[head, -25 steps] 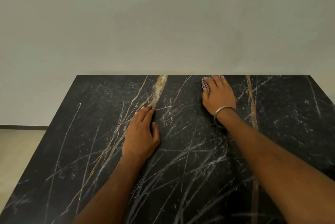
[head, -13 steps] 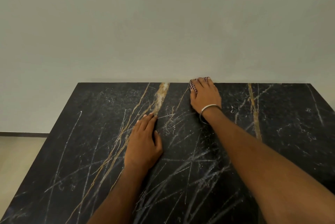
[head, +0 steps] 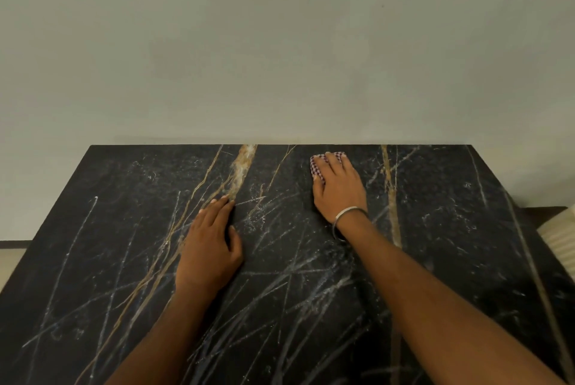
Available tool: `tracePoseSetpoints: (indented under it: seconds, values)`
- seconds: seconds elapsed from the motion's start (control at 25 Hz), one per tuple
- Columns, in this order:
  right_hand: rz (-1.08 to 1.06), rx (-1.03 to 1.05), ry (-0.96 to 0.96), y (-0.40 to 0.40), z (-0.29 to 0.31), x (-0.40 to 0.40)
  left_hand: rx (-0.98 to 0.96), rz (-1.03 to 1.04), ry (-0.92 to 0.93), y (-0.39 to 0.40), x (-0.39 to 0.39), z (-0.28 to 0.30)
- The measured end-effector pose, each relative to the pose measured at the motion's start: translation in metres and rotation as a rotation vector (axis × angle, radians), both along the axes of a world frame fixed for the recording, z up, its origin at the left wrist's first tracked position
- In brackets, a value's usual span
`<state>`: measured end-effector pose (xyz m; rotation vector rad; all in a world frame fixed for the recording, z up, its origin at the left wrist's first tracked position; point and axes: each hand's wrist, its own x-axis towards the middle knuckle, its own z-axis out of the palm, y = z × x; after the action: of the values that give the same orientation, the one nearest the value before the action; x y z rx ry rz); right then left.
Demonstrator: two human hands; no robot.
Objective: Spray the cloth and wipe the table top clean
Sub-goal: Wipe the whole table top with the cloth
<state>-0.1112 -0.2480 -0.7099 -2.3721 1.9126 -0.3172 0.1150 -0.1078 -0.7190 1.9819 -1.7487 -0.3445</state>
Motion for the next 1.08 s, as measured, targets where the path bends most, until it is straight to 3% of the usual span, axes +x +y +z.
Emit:
tracePoseSetpoints:
  seconds: [0.24, 0.36, 0.6, 0.72, 0.88, 1.08]
  values:
    - [-0.195, 0.003, 0.040, -0.010, -0.007, -0.091, -0.010, 0.006, -0.021, 0.001, 0.001, 0.001]
    - [-0.256, -0.006, 0.052, -0.003, -0.007, -0.077, -0.012, 0.004, -0.035, 0.000, 0.000, 0.001]
    - [-0.105, 0.026, 0.020, 0.042, -0.003, -0.015, -0.018, -0.007, -0.026, 0.000, 0.000, -0.002]
    - [-0.070, 0.007, 0.024, 0.046, -0.002, -0.036, -0.010, -0.013, -0.016, 0.000, 0.003, -0.003]
    - [-0.211, 0.008, 0.030, 0.039, -0.004, -0.093, -0.027, -0.004, -0.034, 0.000, 0.002, -0.003]
    - [-0.244, -0.001, 0.030, 0.046, -0.003, -0.074, -0.042, -0.001, -0.033, -0.001, 0.000, -0.002]
